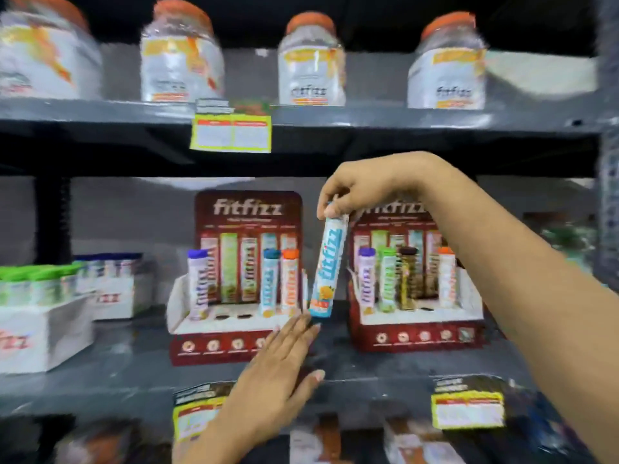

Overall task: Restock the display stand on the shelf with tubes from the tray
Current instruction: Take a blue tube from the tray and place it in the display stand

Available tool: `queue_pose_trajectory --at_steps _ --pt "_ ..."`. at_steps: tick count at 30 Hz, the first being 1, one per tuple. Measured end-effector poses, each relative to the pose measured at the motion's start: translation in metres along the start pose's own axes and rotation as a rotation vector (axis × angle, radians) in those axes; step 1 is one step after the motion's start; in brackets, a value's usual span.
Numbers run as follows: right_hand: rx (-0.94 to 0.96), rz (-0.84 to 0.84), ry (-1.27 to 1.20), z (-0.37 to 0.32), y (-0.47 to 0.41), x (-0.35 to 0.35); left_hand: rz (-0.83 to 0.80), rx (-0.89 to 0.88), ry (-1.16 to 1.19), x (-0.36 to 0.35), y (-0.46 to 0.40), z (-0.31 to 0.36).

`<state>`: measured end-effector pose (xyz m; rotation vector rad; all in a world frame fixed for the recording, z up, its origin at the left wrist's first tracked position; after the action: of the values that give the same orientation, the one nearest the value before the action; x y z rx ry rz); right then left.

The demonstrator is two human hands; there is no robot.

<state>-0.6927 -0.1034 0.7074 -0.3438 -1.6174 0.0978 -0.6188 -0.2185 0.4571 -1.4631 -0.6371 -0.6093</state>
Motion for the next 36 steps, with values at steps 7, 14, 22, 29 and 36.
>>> queue_pose_trajectory --at_steps 7,14,22,29,36 --pt "-0.288 -0.031 0.035 0.087 0.028 0.017 -0.255 0.117 -0.067 -0.047 -0.033 0.036" --pt "-0.491 -0.009 0.034 0.165 0.045 0.011 -0.495 0.378 -0.180 -0.062 -0.045 0.032" --pt "-0.443 0.111 0.132 0.199 0.043 -0.013 -0.494 0.406 -0.168 -0.063 -0.045 0.031" --pt "-0.410 0.124 0.149 0.214 0.045 -0.012 -0.507 0.396 -0.173 -0.061 -0.044 0.034" --pt "-0.381 0.071 0.110 0.216 0.047 -0.008 -0.504 0.405 -0.162 -0.060 -0.045 0.035"
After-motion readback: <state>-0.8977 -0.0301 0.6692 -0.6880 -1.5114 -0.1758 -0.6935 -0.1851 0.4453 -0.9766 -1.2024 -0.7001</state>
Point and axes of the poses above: each hand's wrist, its own y-axis away from the middle knuckle, its own x-axis out of the back of the hand, z = x × y, the point moved 4 cm from there along -y, towards the middle knuckle, and after that the axes turned 4 degrees about x, right-handed, at the moved point
